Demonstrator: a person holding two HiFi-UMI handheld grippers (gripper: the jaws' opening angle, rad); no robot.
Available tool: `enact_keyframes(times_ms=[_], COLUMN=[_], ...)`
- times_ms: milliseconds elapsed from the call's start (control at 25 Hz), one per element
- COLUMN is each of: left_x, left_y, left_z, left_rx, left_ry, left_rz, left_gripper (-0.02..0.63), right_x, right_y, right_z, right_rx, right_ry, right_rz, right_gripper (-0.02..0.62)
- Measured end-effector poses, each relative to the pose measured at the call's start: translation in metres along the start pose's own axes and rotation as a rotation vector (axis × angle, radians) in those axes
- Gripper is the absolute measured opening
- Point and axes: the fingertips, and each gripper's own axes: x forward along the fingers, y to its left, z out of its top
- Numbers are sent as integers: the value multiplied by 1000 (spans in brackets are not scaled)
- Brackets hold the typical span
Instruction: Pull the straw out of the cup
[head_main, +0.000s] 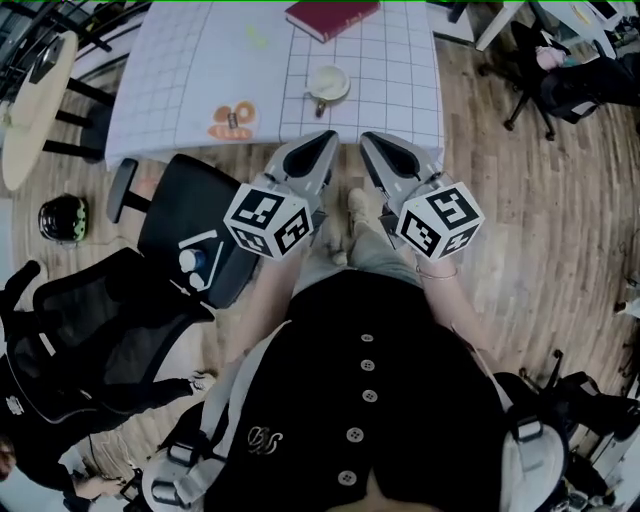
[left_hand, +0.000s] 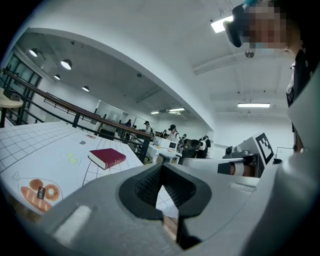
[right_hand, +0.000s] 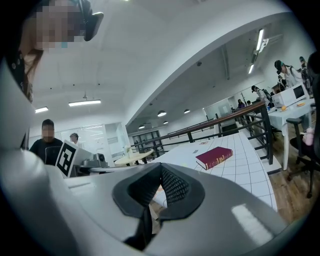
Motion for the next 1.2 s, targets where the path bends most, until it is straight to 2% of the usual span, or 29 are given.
enact_keyframes(times_ms=[400, 640, 880, 1200], left_x=[76, 109, 128, 136], left_y=[55, 82, 107, 117], left_z=[41, 53, 56, 51], left_rx=[39, 25, 10, -7], left_ry=[-13, -25, -30, -22], left_rz=[32, 75, 132, 190], left_gripper=[-3, -3, -3, -3], right_x=[65, 97, 120, 134], right_y=[-66, -96, -115, -124], right_z=[46, 56, 62, 60], right_rx=[-9, -7, -8, 5], right_ry=[-22, 7, 30, 60], right_rz=[50, 107, 163, 226], right_gripper=[0, 0, 0, 0])
